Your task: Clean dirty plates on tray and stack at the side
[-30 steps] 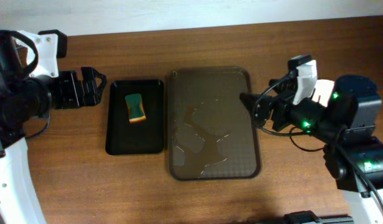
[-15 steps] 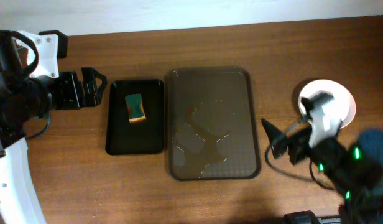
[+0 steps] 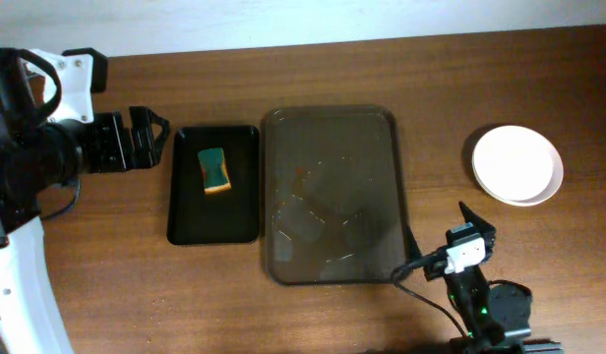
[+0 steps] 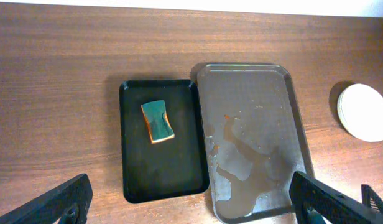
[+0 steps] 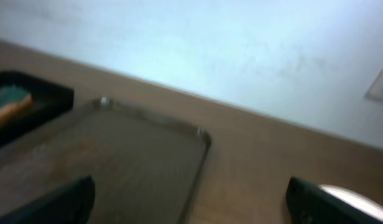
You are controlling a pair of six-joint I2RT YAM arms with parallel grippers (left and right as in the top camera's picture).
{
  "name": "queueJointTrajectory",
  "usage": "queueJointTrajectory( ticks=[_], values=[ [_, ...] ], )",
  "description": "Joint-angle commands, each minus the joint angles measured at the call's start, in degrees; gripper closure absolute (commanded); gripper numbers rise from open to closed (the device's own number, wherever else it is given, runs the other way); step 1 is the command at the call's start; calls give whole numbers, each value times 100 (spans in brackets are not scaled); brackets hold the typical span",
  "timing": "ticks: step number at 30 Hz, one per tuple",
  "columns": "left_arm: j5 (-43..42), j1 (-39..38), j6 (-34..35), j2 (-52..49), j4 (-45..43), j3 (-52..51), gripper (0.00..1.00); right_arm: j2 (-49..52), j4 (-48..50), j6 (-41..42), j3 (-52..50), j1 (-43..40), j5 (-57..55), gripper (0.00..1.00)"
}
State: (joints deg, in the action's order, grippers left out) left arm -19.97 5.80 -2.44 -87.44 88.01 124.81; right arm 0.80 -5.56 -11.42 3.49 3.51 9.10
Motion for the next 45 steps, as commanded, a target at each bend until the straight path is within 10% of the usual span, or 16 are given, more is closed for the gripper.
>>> queueJointTrajectory(
  ticks=[1,22,30,39,45],
  values=[
    [-61,22,-109,20,-7,4,0,-59,306,-15,-317,-15,76,2],
    [728,-136,-260,767,-107,-199,0,-44,203,-15,-317,-15,74,2],
    [1231,-238,-308,5023,-4854,-6306,0,-44,203,-15,-317,-15,74,2],
    [1019,-245,-304,8649,-8006,-10686,0,-44,203,-17,-317,-15,74,2],
    [1078,-527,-328,8717,-10150,-12419,0,-44,203,-17,-317,-15,74,2]
  ],
)
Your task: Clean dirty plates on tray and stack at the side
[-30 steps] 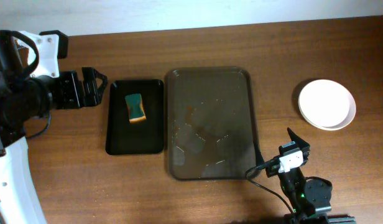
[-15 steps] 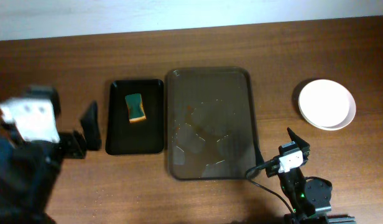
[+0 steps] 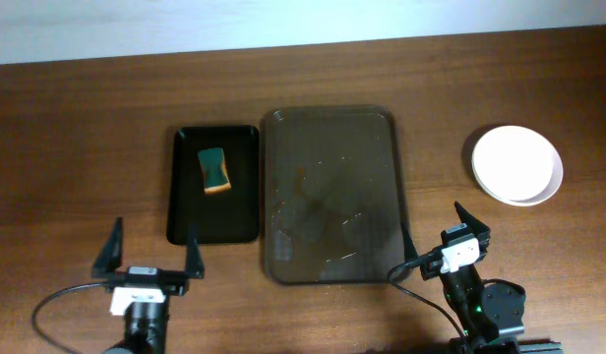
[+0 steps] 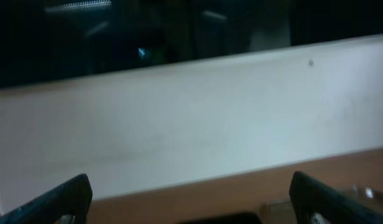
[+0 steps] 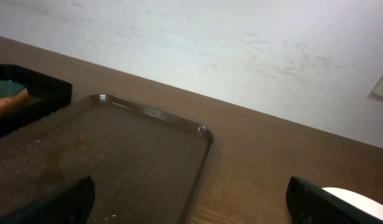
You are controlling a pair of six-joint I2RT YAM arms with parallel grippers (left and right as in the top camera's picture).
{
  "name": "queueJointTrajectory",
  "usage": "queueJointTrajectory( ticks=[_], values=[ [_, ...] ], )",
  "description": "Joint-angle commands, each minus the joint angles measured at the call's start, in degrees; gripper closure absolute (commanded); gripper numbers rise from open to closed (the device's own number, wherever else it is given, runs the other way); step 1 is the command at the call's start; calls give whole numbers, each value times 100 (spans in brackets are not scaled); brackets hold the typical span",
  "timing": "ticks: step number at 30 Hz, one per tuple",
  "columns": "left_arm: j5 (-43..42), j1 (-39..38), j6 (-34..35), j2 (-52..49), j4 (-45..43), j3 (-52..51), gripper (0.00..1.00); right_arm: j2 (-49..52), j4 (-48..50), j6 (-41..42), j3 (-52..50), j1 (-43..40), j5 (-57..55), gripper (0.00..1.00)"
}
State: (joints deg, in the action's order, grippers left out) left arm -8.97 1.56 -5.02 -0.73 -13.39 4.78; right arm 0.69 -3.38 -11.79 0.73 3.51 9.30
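Note:
The brown tray (image 3: 333, 147) lies mid-table, wet and smeared, with no plate on it. White plates (image 3: 516, 164) sit stacked on the table to its right. A green and orange sponge (image 3: 215, 169) rests in a small black tray (image 3: 239, 211) on the left. My left gripper (image 3: 153, 254) stands open, holding nothing, at the table's front, just before the black tray. My right gripper (image 3: 433, 234) is open with nothing in it off the brown tray's front right corner. The right wrist view shows the brown tray (image 5: 148, 149), the sponge (image 5: 8, 96) and the plates' rim (image 5: 359, 200).
The left wrist view looks level across the table at the pale back wall (image 4: 191, 124), with only a strip of wood below it. A cable runs from the right arm beside the brown tray's front right corner.
My left arm was at the table's far left, its camera looking down on both trays. It now sits at the front edge facing the wall. The right arm has hardly moved.

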Motion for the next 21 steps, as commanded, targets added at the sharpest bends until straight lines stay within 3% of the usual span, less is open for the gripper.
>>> queueJointTrajectory(
  ticks=[1,9,21],
  values=[
    [-17,-103,-70,46,101,-431,0,-33,-15,20,-42,-15,55,2],
    [131,-103,-90,9,1729,-426,0,-33,-15,22,-42,-15,55,2],
    [133,-103,-90,-15,1735,-420,0,-33,-15,22,-42,-15,55,2]
  ],
)
